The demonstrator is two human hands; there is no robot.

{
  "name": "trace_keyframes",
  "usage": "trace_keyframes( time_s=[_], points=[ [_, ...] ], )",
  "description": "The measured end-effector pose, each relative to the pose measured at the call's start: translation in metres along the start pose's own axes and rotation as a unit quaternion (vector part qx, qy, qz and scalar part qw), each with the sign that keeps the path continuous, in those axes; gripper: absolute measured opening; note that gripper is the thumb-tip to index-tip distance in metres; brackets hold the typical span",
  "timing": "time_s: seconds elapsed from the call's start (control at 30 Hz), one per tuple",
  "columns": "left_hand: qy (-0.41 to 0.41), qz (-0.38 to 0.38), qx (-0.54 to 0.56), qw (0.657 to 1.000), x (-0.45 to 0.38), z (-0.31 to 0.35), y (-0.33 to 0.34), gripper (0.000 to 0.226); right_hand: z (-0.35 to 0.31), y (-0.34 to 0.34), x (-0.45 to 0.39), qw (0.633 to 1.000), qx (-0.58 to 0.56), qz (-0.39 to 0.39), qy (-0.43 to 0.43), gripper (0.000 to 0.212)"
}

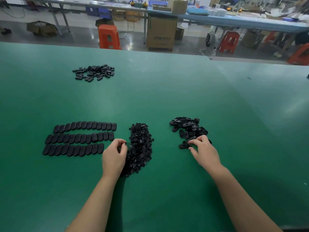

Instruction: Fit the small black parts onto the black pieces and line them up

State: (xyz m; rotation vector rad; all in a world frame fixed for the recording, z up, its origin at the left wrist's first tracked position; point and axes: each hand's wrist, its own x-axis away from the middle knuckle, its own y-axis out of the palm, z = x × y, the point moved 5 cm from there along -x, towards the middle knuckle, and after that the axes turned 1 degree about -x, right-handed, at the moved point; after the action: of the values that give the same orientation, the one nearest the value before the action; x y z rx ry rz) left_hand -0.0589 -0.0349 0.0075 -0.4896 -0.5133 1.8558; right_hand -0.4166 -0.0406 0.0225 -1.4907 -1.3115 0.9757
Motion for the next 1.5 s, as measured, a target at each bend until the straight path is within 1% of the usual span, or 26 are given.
trace_keyframes(
  time_s=[0.13,0.23,0.33,0.47,0.53,0.6,0.67,0.77,0.83,0.9,0.97,1.03,1.17,1.27,1.3,1.37,1.43,1.5],
  points=[
    [0.002,-0.004,-0.009,1.000,0.000,0.000,0.000,0.014,-0.009,0.001,0.001,1.000,-0.008,-0.002,-0.029,0.034],
    [0.002,-0.006,-0.012,1.000,0.000,0.000,0.000,0.014,-0.015,0.004,0.000,0.999,-0.004,-0.008,-0.046,0.031],
    [0.004,-0.005,-0.013,1.000,0.001,0.002,0.000,0.013,-0.018,0.004,-0.004,0.999,-0.008,-0.012,-0.038,0.026],
    [0.001,0.006,0.021,1.000,0.001,0.002,-0.003,0.010,-0.022,0.000,-0.005,0.999,-0.008,-0.004,-0.046,0.017],
    [0.004,0.009,0.027,1.000,0.002,0.003,-0.004,0.011,-0.026,-0.003,-0.004,0.998,-0.027,-0.003,-0.048,0.011],
    [0.006,0.010,0.028,1.000,0.002,0.004,-0.004,0.012,-0.031,-0.004,-0.003,0.996,-0.080,-0.012,-0.041,0.008],
    [0.006,0.009,0.022,1.000,0.002,0.004,-0.004,0.012,-0.039,-0.002,-0.002,0.983,-0.177,-0.033,-0.031,0.008],
    [0.005,0.008,0.017,1.000,0.002,0.005,-0.005,0.012,-0.052,0.003,0.002,0.942,-0.333,-0.050,0.006,0.004],
    [0.009,0.009,0.009,1.000,0.002,0.006,-0.006,0.013,-0.061,0.011,0.007,0.910,-0.409,-0.059,0.034,0.013],
    [0.014,0.008,0.002,1.000,0.003,0.007,-0.006,0.014,-0.071,0.021,0.013,0.890,-0.447,-0.075,0.053,0.023],
    [0.015,0.005,-0.003,1.000,0.003,0.007,-0.005,0.014,-0.080,0.032,0.018,0.883,-0.458,-0.076,0.061,0.029],
    [0.016,0.001,-0.003,1.000,0.002,0.007,-0.005,0.014,-0.083,0.040,0.024,0.892,-0.444,-0.055,0.063,0.030],
    [0.012,-0.011,0.008,1.000,0.002,0.005,-0.003,0.014,-0.083,0.045,0.032,0.910,-0.412,-0.010,0.044,0.024],
    [-0.006,-0.015,0.026,1.000,0.001,0.004,-0.001,0.013,-0.085,0.043,0.030,0.918,-0.395,0.005,0.024,0.030],
    [-0.015,-0.014,0.039,0.999,0.001,0.005,0.000,0.013,-0.086,0.043,0.029,0.918,-0.395,0.007,0.023,0.031],
    [-0.015,-0.014,0.059,0.998,0.003,0.014,0.005,0.014,-0.085,0.044,0.029,0.914,-0.405,0.007,0.030,0.025],
    [0.011,-0.023,0.068,0.997,0.011,0.033,0.012,0.013,-0.083,0.045,0.030,0.906,-0.422,0.005,0.036,0.019],
    [0.040,-0.044,0.092,0.994,0.021,0.054,0.024,0.016,-0.083,0.046,0.031,0.896,-0.444,0.009,0.034,0.017]
  ],
)
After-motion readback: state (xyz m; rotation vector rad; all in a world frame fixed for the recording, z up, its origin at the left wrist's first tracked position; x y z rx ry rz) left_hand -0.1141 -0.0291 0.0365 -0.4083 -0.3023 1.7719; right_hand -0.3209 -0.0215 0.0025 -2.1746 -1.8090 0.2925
